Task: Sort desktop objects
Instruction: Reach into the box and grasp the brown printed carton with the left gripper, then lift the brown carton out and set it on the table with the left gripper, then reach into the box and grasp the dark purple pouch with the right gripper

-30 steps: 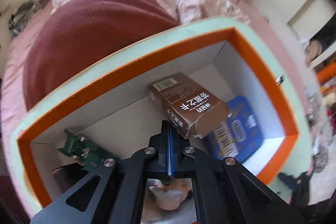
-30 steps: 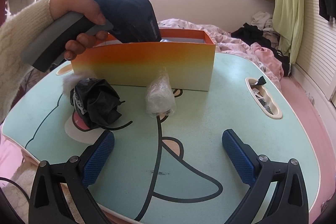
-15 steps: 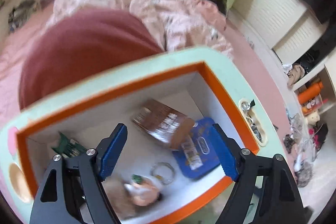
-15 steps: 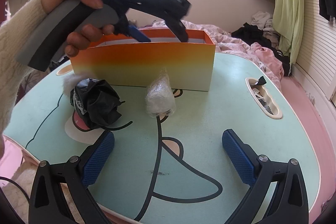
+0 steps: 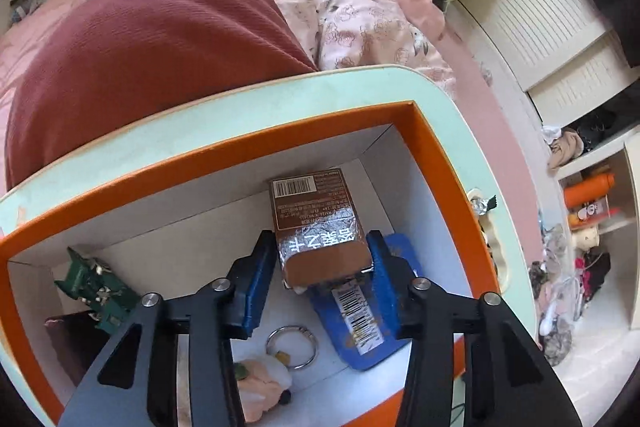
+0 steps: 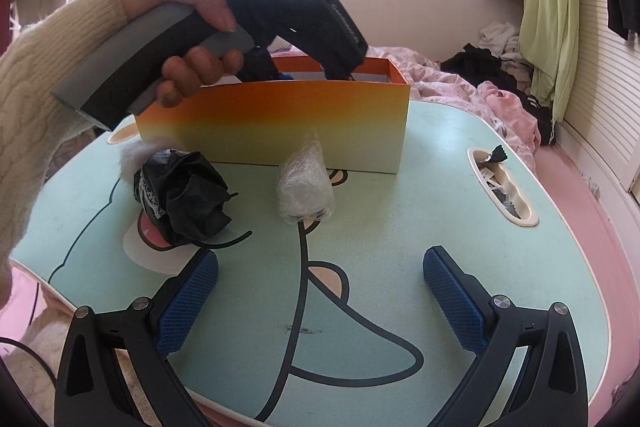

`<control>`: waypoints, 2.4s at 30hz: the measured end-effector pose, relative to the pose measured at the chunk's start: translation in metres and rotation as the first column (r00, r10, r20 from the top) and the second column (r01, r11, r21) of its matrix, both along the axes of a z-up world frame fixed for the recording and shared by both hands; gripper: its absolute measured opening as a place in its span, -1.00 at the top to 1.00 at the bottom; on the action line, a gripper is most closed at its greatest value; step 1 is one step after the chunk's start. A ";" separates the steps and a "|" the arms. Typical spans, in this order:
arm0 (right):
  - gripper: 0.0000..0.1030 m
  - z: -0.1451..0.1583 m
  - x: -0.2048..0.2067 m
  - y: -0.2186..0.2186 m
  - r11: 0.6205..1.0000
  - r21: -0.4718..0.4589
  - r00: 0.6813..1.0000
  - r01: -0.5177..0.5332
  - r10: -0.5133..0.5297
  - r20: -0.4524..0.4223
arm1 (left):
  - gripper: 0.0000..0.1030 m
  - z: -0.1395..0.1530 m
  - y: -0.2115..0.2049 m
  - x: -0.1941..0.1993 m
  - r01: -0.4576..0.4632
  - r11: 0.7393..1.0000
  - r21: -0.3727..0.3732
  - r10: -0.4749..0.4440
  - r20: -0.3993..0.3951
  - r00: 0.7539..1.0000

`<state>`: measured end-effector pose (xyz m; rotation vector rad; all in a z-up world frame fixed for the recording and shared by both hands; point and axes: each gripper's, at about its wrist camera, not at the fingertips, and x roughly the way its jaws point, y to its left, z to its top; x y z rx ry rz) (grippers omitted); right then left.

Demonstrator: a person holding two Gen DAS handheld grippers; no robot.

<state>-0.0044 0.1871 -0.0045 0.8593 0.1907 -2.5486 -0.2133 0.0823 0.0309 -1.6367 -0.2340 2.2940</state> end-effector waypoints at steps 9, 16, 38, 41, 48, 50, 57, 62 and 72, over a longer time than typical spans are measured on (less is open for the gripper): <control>-0.99 -0.001 0.001 -0.001 1.000 0.000 1.000 0.001 -0.001 -0.001 | 0.18 0.052 -0.020 0.048 0.037 0.997 0.071 -0.019 -0.237 0.971; -1.00 -0.001 0.001 -0.001 1.000 0.000 1.000 0.000 0.000 -0.001 | 0.18 0.085 -0.047 0.169 0.151 0.978 0.142 -0.076 -0.428 0.900; -1.00 0.001 0.003 0.004 1.000 0.007 1.000 0.002 -0.002 -0.004 | -0.58 -0.011 -0.050 0.256 -0.096 0.989 -0.114 0.033 -0.462 0.886; -1.00 0.001 0.003 0.004 1.000 0.009 1.000 0.002 -0.002 -0.005 | -0.78 -0.024 -0.042 0.263 -0.132 0.979 -0.158 0.035 -0.505 0.863; -1.00 0.001 0.003 0.006 1.000 0.007 1.000 0.001 -0.001 -0.005 | -0.99 -0.030 -0.041 0.255 -0.126 0.984 -0.130 0.039 -0.526 0.849; -1.00 0.001 0.004 0.005 1.000 0.008 1.000 0.001 -0.001 -0.006 | -0.99 -0.031 -0.043 0.254 -0.127 0.984 -0.126 0.041 -0.530 0.847; -1.00 0.001 0.004 0.006 1.000 0.006 1.000 0.000 0.000 -0.006 | -0.99 -0.033 -0.050 0.257 -0.118 0.986 -0.121 0.035 -0.538 0.842; -0.99 0.012 0.004 0.014 0.999 -0.038 1.000 -0.012 0.012 -0.007 | -0.99 -0.034 -0.053 0.258 -0.115 0.986 -0.117 0.034 -0.541 0.840; -0.10 0.122 -0.068 -0.047 0.962 -0.166 0.963 -0.215 0.237 0.127 | -0.99 -0.033 -0.052 0.259 -0.112 0.987 -0.116 0.030 -0.549 0.835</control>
